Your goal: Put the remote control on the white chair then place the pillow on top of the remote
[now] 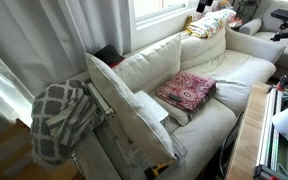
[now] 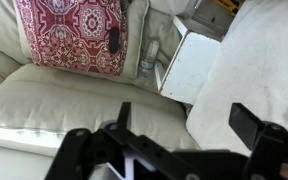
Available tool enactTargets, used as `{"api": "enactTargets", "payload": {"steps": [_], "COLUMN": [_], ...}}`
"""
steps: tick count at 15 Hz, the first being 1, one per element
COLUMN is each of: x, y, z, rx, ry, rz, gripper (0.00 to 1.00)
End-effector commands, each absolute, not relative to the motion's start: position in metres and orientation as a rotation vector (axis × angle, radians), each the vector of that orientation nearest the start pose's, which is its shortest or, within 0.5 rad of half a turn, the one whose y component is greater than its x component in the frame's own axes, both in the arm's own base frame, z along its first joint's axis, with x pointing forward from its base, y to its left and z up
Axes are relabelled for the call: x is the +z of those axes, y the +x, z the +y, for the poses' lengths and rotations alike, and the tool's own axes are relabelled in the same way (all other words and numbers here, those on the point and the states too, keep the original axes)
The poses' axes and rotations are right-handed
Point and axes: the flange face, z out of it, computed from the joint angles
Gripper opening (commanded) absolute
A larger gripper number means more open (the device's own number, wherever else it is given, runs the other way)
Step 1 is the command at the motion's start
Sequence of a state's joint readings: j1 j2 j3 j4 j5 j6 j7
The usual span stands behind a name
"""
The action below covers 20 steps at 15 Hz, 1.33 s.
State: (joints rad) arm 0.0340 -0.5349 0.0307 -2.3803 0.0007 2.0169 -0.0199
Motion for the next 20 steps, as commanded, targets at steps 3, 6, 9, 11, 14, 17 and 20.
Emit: {"api": "enactTargets", "payload": {"steps": [3, 6, 9, 11, 14, 17, 20], "x": [0.532, 0.532, 0.502, 0.455, 0.392, 0.322, 0.258], "y": [0.406, 0.406, 0.422, 0.439, 0.466, 0.492, 0.503], "z": [0.028, 0.028, 0.029, 0.024, 0.023, 0.020, 0.023], "rx": [-0.269, -0.269, -0.148, -0.021, 0.006, 0.046, 0.138], "ry": [-3.139, -3.139, -3.102, -3.061, -3.056, -3.041, -2.977], "rz": [-0.128, -0.128, -0.149, -0.167, -0.297, -0.428, -0.483], "gripper": [1.00, 1.00, 1.00, 1.00, 1.00, 1.00, 1.00]}}
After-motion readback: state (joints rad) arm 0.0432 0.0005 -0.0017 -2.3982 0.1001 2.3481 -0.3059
